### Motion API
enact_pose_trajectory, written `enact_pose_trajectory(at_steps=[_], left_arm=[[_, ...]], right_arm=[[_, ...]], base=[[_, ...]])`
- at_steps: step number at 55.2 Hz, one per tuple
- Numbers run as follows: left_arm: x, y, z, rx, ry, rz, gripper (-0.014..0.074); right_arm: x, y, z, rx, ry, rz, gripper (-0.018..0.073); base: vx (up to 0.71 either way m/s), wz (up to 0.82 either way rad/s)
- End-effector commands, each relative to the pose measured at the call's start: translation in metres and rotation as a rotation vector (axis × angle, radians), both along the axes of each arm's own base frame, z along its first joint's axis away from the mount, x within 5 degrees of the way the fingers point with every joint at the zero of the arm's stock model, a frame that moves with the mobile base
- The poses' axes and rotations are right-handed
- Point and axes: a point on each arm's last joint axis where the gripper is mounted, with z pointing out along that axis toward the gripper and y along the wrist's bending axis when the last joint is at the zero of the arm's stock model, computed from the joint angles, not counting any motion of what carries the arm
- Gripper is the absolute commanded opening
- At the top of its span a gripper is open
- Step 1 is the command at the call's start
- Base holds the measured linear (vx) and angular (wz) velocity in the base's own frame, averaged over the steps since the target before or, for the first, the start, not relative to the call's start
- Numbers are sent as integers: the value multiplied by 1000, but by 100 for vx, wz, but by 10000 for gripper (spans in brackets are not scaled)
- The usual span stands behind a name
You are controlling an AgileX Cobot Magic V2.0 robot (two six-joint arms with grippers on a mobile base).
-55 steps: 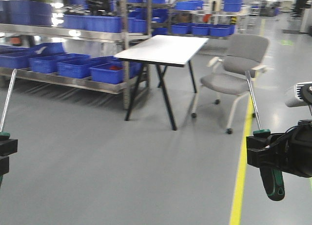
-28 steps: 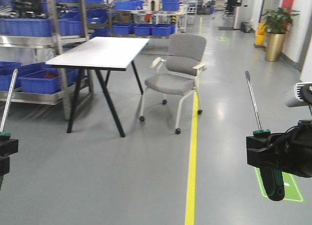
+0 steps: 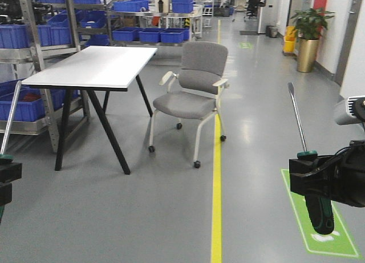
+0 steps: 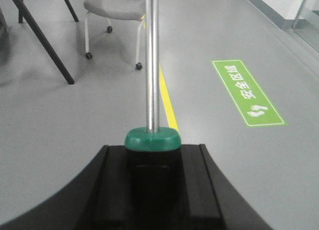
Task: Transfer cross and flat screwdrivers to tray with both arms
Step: 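Drive the base away from the table holding both screwdrivers, then drive along the shelves to the conveyor station with the grey tray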
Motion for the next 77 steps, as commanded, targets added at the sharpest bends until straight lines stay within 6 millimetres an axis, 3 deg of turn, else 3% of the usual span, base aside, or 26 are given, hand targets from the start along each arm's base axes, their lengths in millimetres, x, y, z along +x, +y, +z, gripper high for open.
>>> enact_pose_trajectory(at_steps=[1,77], left_arm=[[-2,1,20,-46,-114,30,-3],[-2,1,20,-46,-114,30,-3]], right_arm=[[-3,-1,23,29,-138,-8,-8],[-3,-2,23,29,-138,-11,-8]], base=[[45,21],[55,55]])
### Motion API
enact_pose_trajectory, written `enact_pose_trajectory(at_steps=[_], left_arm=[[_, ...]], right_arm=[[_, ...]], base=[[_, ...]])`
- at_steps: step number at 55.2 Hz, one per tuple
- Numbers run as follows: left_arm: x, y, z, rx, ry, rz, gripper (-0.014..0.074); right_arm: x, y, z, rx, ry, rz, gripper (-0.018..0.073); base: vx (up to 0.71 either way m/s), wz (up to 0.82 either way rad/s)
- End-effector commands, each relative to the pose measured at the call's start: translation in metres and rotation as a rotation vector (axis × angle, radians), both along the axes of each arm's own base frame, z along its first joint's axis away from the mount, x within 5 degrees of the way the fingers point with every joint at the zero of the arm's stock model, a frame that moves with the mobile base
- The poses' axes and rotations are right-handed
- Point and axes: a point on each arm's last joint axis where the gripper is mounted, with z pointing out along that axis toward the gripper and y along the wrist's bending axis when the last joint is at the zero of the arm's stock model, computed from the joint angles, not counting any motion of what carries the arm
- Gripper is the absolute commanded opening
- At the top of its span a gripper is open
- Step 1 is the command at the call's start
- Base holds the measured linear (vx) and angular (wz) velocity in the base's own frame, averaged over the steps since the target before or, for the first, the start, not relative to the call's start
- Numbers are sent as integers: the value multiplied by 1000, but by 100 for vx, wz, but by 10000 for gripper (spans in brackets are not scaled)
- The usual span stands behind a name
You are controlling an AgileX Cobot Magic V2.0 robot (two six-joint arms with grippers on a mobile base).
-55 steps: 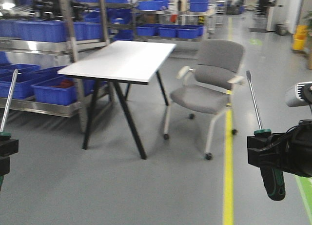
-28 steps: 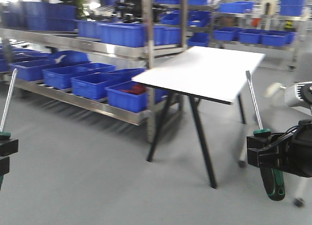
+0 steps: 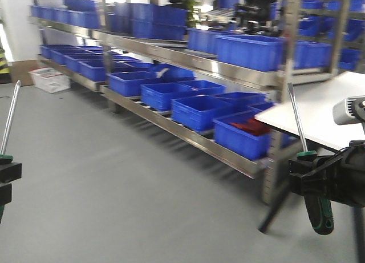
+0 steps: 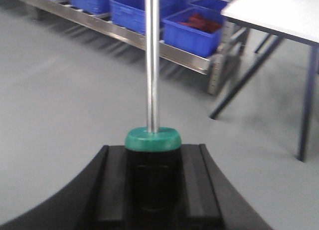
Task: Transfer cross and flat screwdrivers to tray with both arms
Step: 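Drive along the shelves to the conveyor station with the grey tray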
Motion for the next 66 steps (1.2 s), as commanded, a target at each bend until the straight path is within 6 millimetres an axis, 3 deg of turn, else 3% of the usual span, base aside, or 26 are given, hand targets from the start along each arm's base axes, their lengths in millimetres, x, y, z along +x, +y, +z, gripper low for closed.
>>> enact_pose_trajectory(at_steps=[1,36,66], left_arm=[[-2,1,20,-46,-114,30,-3],[-2,1,20,-46,-114,30,-3],[-1,1,19,-45,-112,29,-3]], right_arm=[[-3,-2,23,30,-138,-11,-8],[-3,-2,23,30,-138,-10,-8],[-3,-2,23,30,-138,-10,-8]], base=[[61,60],[62,57],[64,30]])
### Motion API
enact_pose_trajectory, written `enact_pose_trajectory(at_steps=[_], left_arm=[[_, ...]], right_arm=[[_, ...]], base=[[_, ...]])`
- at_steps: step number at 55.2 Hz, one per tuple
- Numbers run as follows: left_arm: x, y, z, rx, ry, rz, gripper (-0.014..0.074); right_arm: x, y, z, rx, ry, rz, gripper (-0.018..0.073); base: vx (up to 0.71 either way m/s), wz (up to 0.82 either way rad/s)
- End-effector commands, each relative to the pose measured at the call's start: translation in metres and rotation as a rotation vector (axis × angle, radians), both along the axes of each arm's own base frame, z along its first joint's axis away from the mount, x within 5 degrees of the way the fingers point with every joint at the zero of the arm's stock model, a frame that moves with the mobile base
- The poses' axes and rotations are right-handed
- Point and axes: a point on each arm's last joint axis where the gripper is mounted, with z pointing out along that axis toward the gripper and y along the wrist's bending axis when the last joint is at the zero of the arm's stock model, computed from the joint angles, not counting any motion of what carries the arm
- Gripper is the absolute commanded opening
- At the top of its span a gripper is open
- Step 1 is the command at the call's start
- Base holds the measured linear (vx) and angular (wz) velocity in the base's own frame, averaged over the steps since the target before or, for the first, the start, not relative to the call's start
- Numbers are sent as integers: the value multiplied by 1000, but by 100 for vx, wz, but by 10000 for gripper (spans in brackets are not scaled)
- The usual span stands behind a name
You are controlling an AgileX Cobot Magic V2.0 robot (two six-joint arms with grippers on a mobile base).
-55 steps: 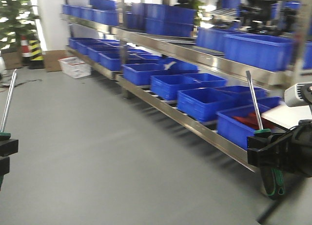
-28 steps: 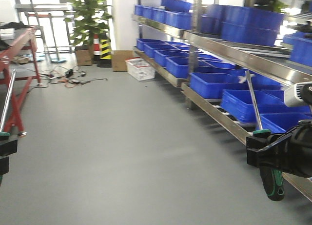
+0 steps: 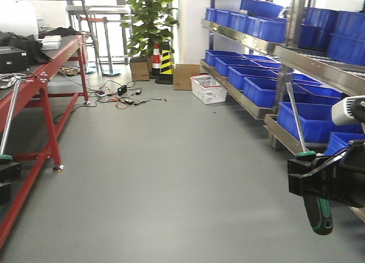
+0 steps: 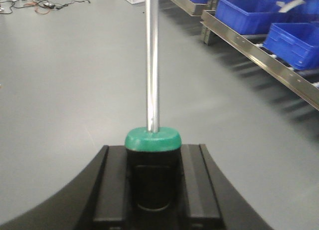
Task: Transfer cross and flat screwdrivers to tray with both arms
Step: 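Drive along the shelves to the conveyor station with the grey tray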
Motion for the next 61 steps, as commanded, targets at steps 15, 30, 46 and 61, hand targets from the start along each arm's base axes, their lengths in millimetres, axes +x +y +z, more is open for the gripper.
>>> enact_pose_trajectory(at_steps=[15,30,46,61], left_arm=[[-1,1,20,-46,-114,30,-3],[-1,1,20,-46,-114,30,-3],[-1,1,20,-46,-116,30,-3],[-2,1,20,-46,-115,30,-3]], right_arm=[[-3,-2,23,29,-138,-11,-8],[-3,-2,23,29,-138,-11,-8],[-2,-1,22,28,-135,-11,-8],[-2,-1,22,28,-135,-11,-8]], base=[[62,16],[60,5],[56,-19],[50,-52]])
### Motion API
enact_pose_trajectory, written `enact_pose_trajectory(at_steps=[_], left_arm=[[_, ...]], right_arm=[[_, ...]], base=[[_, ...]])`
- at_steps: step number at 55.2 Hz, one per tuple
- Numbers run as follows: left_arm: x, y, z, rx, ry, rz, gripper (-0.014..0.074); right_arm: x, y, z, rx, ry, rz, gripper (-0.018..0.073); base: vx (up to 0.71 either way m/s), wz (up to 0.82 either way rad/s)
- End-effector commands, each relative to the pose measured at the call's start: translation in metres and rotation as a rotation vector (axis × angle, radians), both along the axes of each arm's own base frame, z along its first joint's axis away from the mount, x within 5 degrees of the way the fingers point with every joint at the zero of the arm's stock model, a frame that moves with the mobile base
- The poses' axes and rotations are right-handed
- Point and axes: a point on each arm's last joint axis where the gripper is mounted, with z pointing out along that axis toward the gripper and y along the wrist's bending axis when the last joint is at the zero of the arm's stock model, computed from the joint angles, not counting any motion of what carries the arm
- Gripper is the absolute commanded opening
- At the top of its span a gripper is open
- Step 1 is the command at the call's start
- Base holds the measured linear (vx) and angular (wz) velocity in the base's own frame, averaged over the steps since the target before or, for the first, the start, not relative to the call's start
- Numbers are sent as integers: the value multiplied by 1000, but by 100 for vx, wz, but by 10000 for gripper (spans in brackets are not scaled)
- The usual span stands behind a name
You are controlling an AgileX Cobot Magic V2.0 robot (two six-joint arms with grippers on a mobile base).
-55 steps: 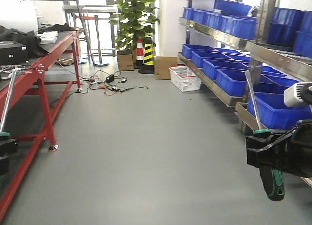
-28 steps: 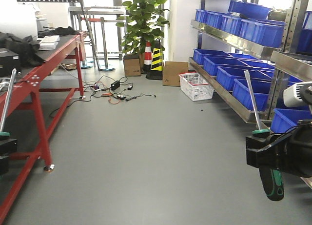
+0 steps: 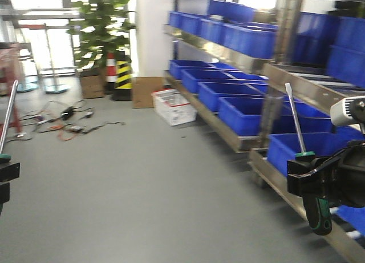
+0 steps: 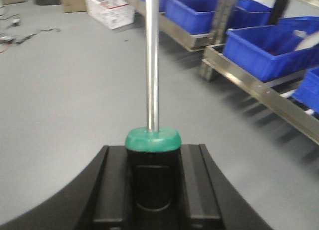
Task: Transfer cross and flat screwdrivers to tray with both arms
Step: 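Drive along the shelves to the conveyor station with the grey tray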
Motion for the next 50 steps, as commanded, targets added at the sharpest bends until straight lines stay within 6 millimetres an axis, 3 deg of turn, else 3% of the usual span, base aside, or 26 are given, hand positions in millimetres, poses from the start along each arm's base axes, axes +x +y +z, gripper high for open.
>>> enact_pose_trajectory(at_steps=[1,50], left_arm=[[-2,1,20,-45,-113,29,-3],[-2,1,20,-46,-113,29,-3]], right_arm=[[-2,-2,23,28,-136,-10,-8],[-2,-2,23,28,-136,-10,-8]], base=[[48,-70],[43,-80]])
